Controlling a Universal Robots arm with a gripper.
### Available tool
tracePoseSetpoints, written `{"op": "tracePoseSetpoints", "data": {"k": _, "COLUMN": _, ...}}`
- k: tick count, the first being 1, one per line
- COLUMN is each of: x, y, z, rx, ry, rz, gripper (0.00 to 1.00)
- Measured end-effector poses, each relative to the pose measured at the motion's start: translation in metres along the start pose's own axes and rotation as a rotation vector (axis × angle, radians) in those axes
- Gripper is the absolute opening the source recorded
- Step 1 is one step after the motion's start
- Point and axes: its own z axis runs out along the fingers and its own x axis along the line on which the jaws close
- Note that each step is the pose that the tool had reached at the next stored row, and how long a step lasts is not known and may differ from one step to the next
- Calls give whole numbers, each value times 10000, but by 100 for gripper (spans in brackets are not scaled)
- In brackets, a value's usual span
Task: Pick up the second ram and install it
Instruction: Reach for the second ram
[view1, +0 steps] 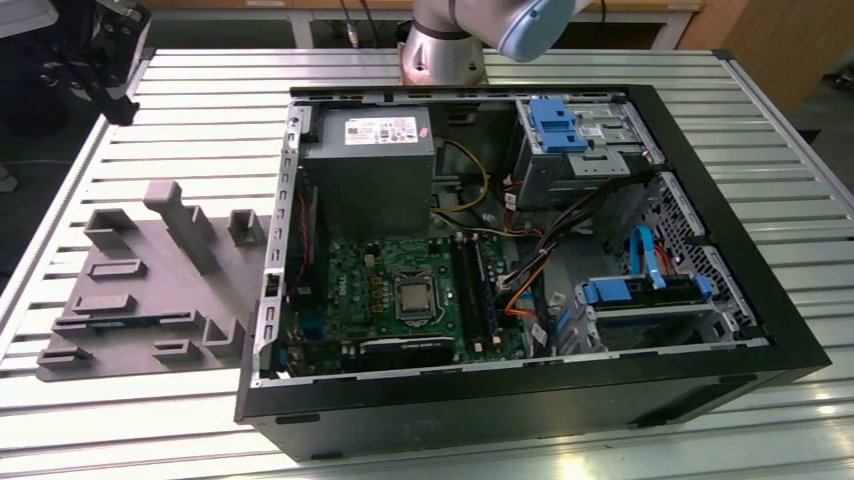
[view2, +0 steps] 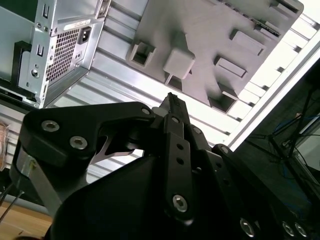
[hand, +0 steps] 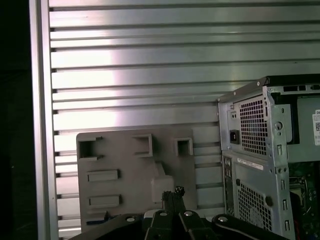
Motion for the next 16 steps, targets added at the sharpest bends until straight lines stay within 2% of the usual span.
{"op": "tracePoseSetpoints", "data": {"k": 16, "x": 255, "y": -47, "z": -16, "rx": -6, "ry": -68, "rz": -4, "gripper": 11}}
